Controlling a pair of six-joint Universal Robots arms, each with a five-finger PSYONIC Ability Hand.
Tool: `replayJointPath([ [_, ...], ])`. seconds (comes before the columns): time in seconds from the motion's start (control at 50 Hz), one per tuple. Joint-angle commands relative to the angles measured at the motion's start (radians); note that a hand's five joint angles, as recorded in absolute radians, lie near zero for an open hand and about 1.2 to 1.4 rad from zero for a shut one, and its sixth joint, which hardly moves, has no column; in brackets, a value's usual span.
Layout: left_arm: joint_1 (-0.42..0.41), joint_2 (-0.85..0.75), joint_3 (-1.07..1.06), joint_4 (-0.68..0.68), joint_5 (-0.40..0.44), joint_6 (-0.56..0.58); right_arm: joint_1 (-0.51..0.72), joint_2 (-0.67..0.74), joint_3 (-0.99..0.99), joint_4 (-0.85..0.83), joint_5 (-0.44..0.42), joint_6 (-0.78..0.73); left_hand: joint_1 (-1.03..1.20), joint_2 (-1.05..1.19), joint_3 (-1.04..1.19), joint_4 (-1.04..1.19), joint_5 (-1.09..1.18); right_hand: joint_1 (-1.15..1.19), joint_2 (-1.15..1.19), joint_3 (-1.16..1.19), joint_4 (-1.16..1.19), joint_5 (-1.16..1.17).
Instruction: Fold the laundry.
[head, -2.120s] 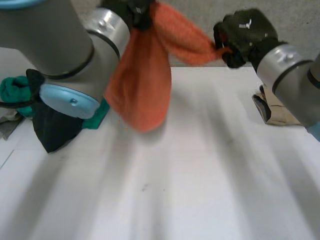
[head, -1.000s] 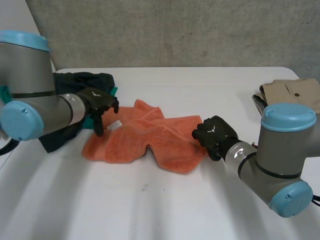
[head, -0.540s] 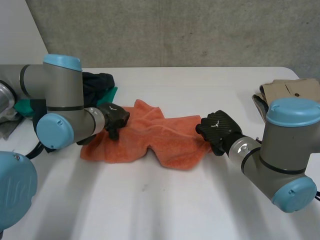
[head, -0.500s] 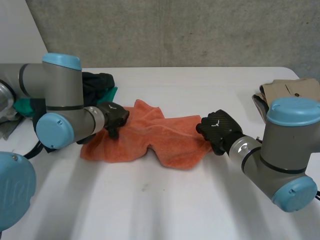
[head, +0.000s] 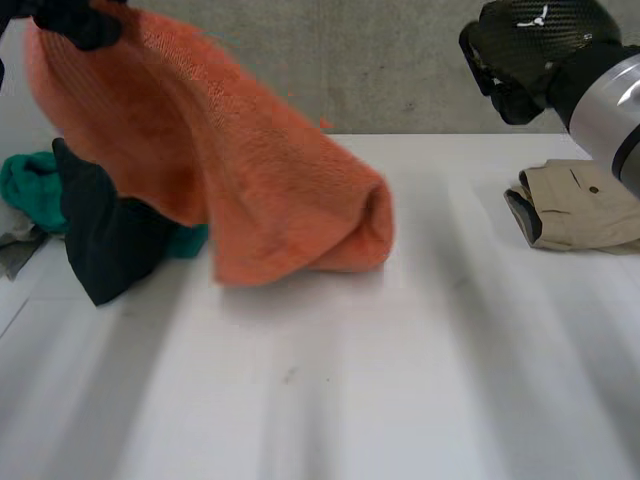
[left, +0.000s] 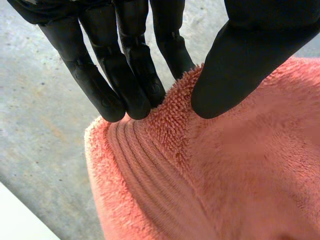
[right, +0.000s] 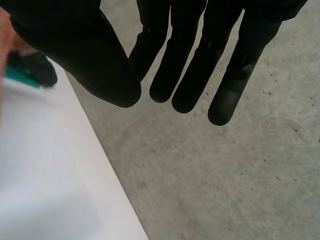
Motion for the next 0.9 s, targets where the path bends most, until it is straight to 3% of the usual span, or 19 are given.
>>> replayJointPath([
  [0.02, 0.010, -0.121, -0.082, -0.034, -0.042, 0.018, 0.023, 0.105, -0.002, 0.065, -0.035, 0.027, 0.247, 0.201, 0.210, 0.202, 0.243, 0.262, 0.221, 0.206, 0.201, 0.199],
  [0.1, 0.015, -0.201, -0.131, -0.024, -0.041, 0.029, 0.027, 0.194, 0.034, 0.073, -0.038, 0.030, 0.247, 0.201, 0.210, 0.202, 0.243, 0.262, 0.221, 0.206, 0.201, 0.199],
  [0.18, 0.015, -0.241, -0.156, -0.011, -0.033, 0.033, 0.017, 0.306, 0.042, 0.070, -0.038, 0.055, 0.247, 0.201, 0.210, 0.202, 0.243, -0.198, -0.239, -0.254, -0.259, -0.261],
  [0.2, 0.015, -0.239, -0.167, -0.011, -0.030, 0.032, 0.009, 0.354, 0.031, 0.070, -0.036, 0.073, 0.247, 0.201, 0.210, 0.202, 0.243, -0.418, -0.459, -0.473, -0.478, -0.480],
  [0.32, -0.002, -0.151, -0.213, -0.007, -0.030, 0.038, -0.016, 0.507, -0.061, 0.116, -0.058, 0.199, 0.247, 0.201, 0.210, 0.202, 0.243, -0.710, -0.751, -0.766, -0.771, -0.773],
  [0.5, -0.025, 0.047, -0.245, -0.014, -0.026, 0.066, 0.043, 0.681, -0.237, 0.176, -0.216, 0.371, 0.247, 0.201, 0.210, 0.202, 0.243, -0.816, -0.857, -0.871, -0.877, -0.878],
  [0.66, -0.062, 0.178, -0.237, -0.018, -0.023, 0.090, 0.139, 0.794, -0.344, 0.173, -0.219, 0.423, 0.247, 0.201, 0.210, 0.202, 0.243, -0.863, -0.904, -0.919, -0.924, -0.926],
  [0.76, -0.065, 0.215, -0.236, -0.016, -0.021, 0.119, 0.175, 0.842, -0.375, 0.174, -0.201, 0.435, 0.247, 0.201, 0.210, 0.202, 0.243, -0.726, -0.767, -0.781, -0.787, -0.788],
  [0.8, -0.061, 0.219, -0.234, -0.015, -0.021, 0.122, 0.178, 0.845, -0.377, 0.174, -0.194, 0.437, 0.247, 0.201, 0.210, 0.202, 0.243, -0.498, -0.538, -0.553, -0.558, -0.560],
  [0.86, -0.030, 0.219, -0.228, -0.011, -0.021, 0.122, 0.169, 0.839, -0.375, 0.176, -0.191, 0.437, 0.247, 0.201, 0.210, 0.202, 0.243, 0.259, 0.218, 0.204, 0.198, 0.197],
  [0.9, 0.002, 0.218, -0.228, -0.008, -0.016, 0.121, 0.149, 0.814, -0.372, 0.173, -0.184, 0.438, 0.247, 0.201, 0.210, 0.202, 0.243, 0.262, 0.221, 0.206, 0.201, 0.199],
])
